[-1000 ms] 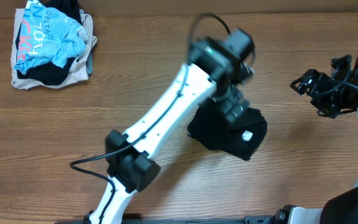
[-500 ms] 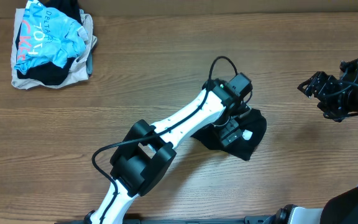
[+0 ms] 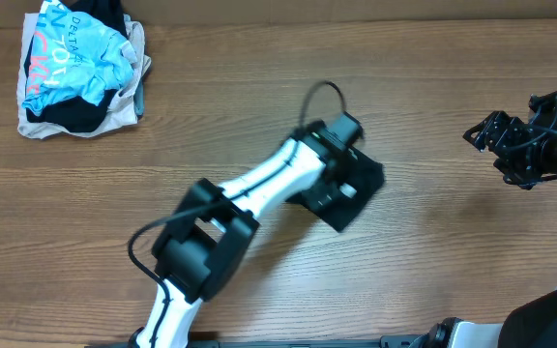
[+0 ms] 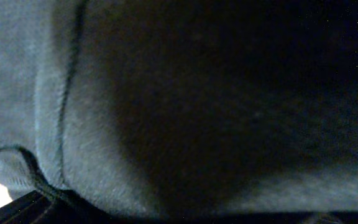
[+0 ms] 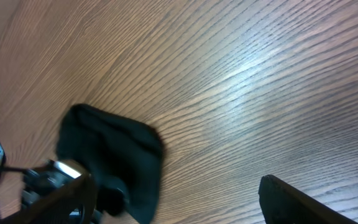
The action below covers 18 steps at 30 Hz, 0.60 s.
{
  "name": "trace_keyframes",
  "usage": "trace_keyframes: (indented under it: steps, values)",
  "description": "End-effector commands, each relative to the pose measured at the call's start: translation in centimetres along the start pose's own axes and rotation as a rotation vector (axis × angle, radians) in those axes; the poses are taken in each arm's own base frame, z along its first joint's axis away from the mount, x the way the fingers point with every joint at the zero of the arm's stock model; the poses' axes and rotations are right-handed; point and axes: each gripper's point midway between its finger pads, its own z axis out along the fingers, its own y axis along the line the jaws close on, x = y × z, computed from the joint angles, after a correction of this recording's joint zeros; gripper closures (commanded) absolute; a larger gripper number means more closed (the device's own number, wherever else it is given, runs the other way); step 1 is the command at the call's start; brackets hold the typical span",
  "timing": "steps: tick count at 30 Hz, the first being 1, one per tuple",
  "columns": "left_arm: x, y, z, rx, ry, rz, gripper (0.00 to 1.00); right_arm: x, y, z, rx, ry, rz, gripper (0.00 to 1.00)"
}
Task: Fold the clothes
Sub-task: 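Grasp the folded black bundle with the left gripper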
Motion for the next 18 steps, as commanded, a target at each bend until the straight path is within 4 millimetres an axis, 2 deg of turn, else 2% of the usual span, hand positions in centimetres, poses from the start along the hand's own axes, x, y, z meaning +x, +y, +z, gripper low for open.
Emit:
trace_keyframes:
  steps: [1, 2, 3, 6, 9, 11, 14, 18]
  values:
    - [2.6, 5.8, 1.7, -0.144, 0.106, -0.056, 0.0, -0.7, 0.3, -0.7, -0.003, -0.034, -0.015, 0.13]
    - [1.9, 6.2, 0.8, -0.136, 0.089, -0.067, 0.0, -0.7, 0.3, -0.7, -0.004, -0.035, -0.015, 0.13]
    - [0.6, 6.4, -0.8, -0.117, 0.06, -0.07, 0.0, -0.8, 0.3, -0.7, -0.005, -0.038, -0.016, 0.13]
    - [-1.7, 5.7, -4.3, -0.064, 0.007, -0.055, 0.0, -0.8, 0.3, -0.7, -0.005, -0.038, -0.016, 0.12]
    - [-3.8, 3.0, -7.5, 0.077, -0.064, -0.043, 0.0, -0.8, 0.3, -0.7, -0.004, -0.038, -0.016, 0.12]
    - [-5.2, 0.7, -8.8, 0.194, -0.113, -0.083, 0.0, -0.8, 0.3, -0.7, -0.004, -0.038, -0.017, 0.12]
    - [-5.6, -2.2, -9.3, 0.325, -0.124, -0.093, 0.0, -0.8, 0.1, -0.7, 0.007, -0.04, -0.016, 0.12]
    - [-4.3, -3.9, -7.5, 0.331, -0.062, -0.083, 0.0, -0.8, -0.1, -0.7, 0.018, -0.042, -0.016, 0.12]
